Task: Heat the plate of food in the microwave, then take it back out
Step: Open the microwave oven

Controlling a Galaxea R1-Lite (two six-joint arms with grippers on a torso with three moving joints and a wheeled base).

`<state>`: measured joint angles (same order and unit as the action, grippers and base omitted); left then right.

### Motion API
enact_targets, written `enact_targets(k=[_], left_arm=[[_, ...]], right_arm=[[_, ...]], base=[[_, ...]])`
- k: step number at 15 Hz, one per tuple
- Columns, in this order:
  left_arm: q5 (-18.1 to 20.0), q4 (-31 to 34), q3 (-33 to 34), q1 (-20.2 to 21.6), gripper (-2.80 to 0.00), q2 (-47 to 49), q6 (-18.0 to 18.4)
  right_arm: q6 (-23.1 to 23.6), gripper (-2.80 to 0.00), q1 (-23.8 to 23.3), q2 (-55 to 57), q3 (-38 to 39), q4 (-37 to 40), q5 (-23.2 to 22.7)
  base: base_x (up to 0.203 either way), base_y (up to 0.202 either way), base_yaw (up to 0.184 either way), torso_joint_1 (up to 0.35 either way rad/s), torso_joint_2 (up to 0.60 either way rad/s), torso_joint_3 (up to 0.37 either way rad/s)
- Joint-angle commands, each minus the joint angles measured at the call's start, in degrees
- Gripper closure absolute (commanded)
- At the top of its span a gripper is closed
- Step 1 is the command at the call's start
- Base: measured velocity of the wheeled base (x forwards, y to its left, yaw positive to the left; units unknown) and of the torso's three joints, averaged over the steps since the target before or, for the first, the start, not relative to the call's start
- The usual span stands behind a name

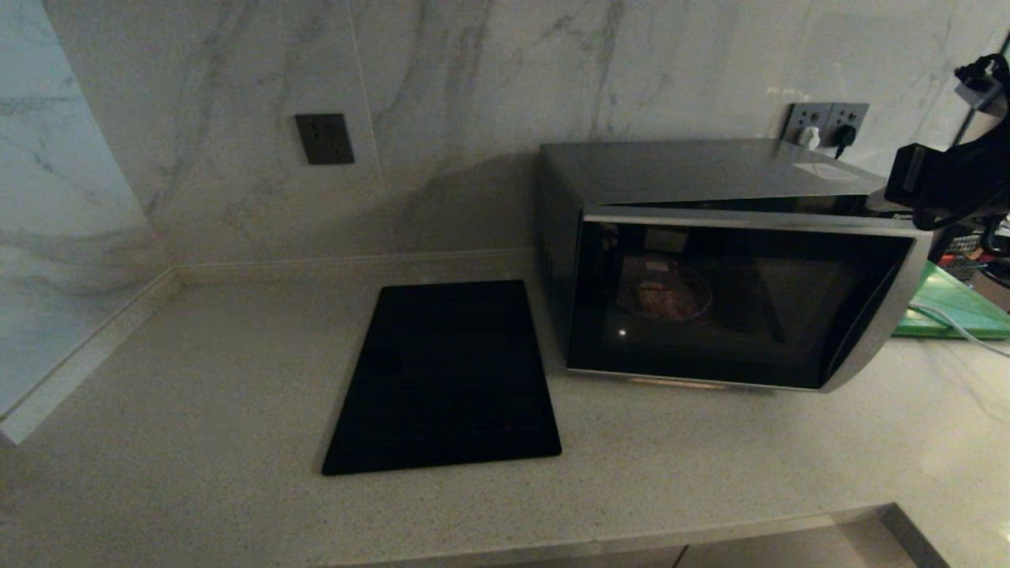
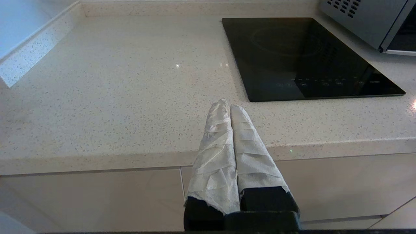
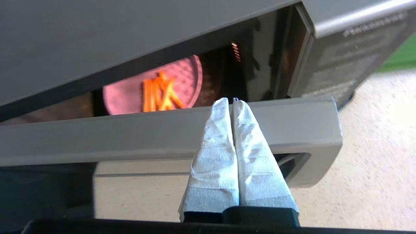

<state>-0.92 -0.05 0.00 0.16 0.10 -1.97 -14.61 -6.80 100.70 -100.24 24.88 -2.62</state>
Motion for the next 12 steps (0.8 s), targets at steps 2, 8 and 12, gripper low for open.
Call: enact_targets(k=[2,8,12], left_arm=[[0.0,0.0,0.0,0.0,0.0,0.0,0.0],[0.0,0.0,0.0,0.0,0.0,0.0,0.0],[0.0,0.0,0.0,0.0,0.0,0.0,0.0]], right_arm=[[-0.1,0.0,-0.1,1.4,0.5,0.1,0.5],[0.4,0.0,0.0,0.5,3.9,0.0,0.5],[2.8,0.0,0.1,-2.3,7.5,0.2,0.5]], base=[[0.0,0.0,0.0,0.0,0.0,0.0],[0.0,0.0,0.0,0.0,0.0,0.0],[0.0,0.0,0.0,0.0,0.0,0.0]])
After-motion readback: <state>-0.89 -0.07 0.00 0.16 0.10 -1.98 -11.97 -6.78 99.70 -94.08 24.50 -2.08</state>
